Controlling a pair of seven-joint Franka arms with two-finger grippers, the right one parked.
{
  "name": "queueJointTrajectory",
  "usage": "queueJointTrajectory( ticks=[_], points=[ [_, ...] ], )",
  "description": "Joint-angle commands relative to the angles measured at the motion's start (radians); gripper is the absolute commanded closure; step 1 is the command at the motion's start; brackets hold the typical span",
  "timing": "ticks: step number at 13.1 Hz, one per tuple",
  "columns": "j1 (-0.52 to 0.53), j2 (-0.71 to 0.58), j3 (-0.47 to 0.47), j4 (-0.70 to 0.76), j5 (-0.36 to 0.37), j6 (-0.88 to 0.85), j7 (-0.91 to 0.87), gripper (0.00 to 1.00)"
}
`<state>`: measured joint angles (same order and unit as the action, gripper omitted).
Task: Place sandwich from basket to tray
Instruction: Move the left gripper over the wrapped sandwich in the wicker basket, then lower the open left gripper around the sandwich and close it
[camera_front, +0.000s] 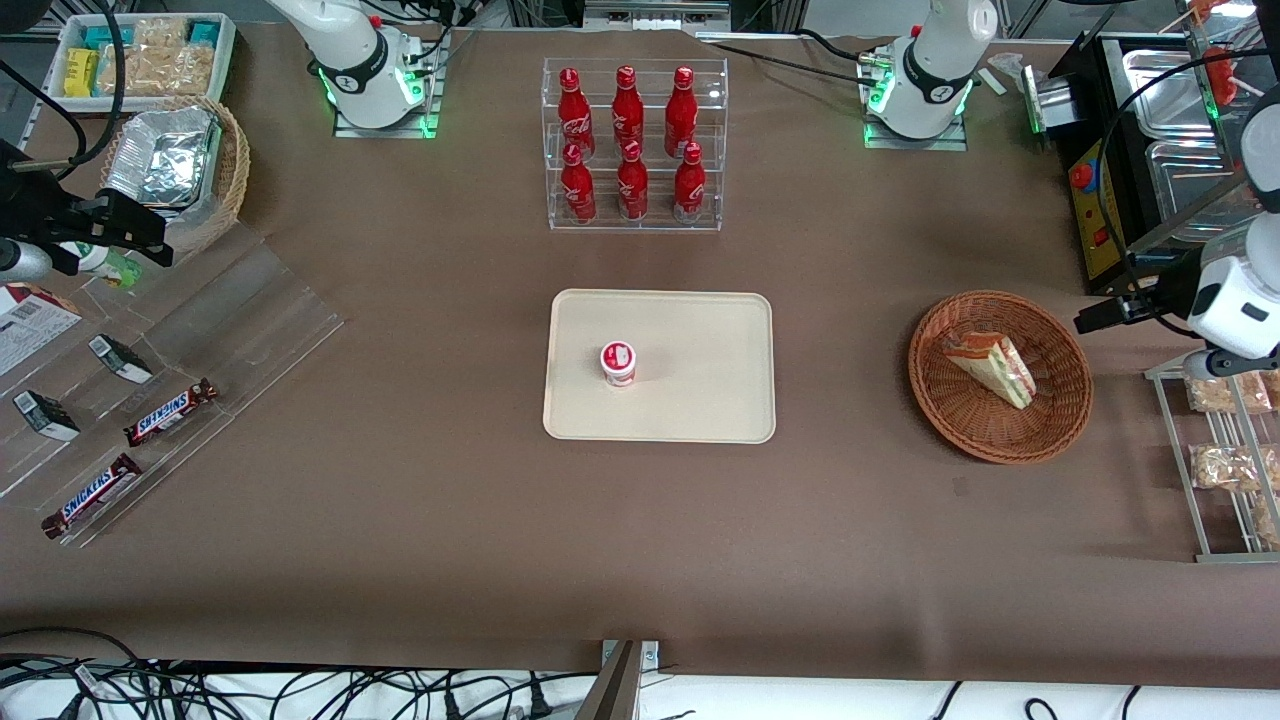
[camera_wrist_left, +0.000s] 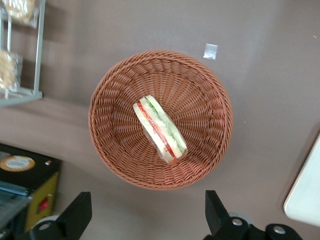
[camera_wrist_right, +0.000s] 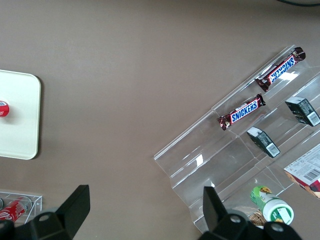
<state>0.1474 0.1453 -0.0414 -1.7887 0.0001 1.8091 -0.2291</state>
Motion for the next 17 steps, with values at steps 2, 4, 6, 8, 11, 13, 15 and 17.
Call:
queueJointTrajectory(
  ticks=[2,4,6,8,11,13,15,17],
  points=[
    [-0.005,-0.050,-0.014,-0.176,0.018,0.175,-0.166,0.00],
    [-0.005,-0.062,-0.014,-0.263,0.020,0.286,-0.211,0.00],
    [-0.005,-0.061,-0.014,-0.319,0.021,0.378,-0.277,0.00],
    [-0.005,-0.061,-0.014,-0.371,0.021,0.459,-0.314,0.00],
    [-0.006,-0.044,-0.014,-0.431,0.021,0.590,-0.386,0.00],
    [-0.009,-0.021,-0.014,-0.457,0.021,0.653,-0.414,0.00],
    [-0.012,-0.006,-0.014,-0.506,0.021,0.731,-0.430,0.00],
    [-0.014,0.014,-0.014,-0.544,0.021,0.797,-0.434,0.00]
  ],
)
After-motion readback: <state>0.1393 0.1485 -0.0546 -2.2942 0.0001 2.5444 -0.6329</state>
